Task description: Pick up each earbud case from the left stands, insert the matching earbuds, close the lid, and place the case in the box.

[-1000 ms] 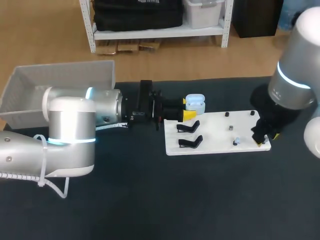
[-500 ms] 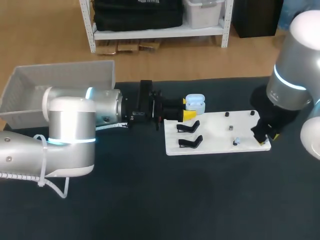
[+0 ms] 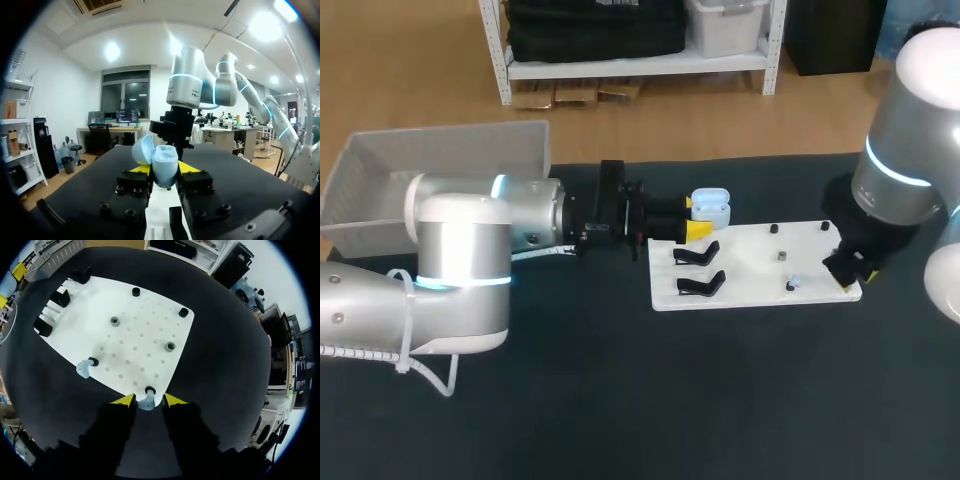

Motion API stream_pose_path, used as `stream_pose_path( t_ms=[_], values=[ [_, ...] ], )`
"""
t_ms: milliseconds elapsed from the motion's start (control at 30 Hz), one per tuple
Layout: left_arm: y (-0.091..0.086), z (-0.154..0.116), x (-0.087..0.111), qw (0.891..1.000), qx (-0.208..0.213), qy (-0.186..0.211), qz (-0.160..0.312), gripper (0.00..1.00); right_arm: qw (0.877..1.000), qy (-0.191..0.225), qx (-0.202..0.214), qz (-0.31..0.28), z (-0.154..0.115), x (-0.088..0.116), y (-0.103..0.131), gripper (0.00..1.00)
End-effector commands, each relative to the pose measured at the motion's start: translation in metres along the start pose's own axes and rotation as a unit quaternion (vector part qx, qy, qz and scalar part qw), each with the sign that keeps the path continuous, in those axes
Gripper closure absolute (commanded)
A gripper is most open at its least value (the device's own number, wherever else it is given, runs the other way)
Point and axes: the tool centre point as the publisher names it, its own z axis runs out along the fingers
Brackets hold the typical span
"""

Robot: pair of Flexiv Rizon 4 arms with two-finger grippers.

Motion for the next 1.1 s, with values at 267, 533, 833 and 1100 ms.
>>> stream_pose_path(
  t_ms=[267,533,833,1100],
  values=[
    [-0.002,0.000,0.001,1.000,-0.004,-0.002,0.002,1.00,1.000,-0.008,0.008,0.002,-0.001,0.004,0.000,0.78],
    [-0.002,0.000,0.001,1.000,-0.004,-0.002,0.002,1.00,1.000,-0.010,0.010,-0.001,-0.003,0.006,0.001,1.00],
    [-0.002,0.000,0.001,1.000,-0.004,-0.002,0.002,1.00,1.000,-0.014,0.015,-0.002,-0.018,0.006,0.002,1.00],
    [-0.002,0.000,0.001,1.000,-0.004,-0.002,0.002,1.00,0.999,-0.024,0.026,0.005,-0.049,0.000,0.006,1.00]
  ],
)
